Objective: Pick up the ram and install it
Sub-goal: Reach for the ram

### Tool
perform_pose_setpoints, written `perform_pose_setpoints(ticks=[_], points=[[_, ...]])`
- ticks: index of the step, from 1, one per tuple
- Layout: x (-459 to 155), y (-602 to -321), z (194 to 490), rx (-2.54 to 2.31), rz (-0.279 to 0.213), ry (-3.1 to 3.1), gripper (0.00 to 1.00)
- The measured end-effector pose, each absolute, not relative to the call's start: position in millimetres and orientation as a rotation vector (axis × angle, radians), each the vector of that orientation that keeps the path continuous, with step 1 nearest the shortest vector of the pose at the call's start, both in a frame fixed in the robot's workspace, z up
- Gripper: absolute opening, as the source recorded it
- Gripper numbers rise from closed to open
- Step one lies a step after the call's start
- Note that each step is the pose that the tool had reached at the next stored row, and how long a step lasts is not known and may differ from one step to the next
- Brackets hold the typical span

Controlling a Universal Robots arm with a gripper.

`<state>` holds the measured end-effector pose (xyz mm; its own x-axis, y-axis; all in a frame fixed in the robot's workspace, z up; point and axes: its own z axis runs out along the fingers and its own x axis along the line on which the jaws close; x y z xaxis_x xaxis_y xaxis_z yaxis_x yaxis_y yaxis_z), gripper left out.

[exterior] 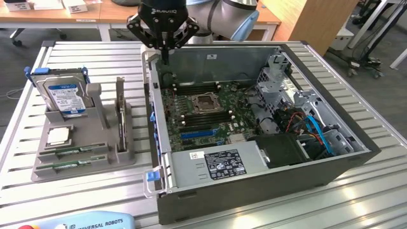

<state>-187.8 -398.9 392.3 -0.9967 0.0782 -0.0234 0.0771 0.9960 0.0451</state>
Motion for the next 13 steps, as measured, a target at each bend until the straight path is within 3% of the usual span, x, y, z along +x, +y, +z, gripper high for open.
perform_pose_setpoints(ticks=[13], points=[[-229,-399,392,0.123,0.069,3.113,0.10]])
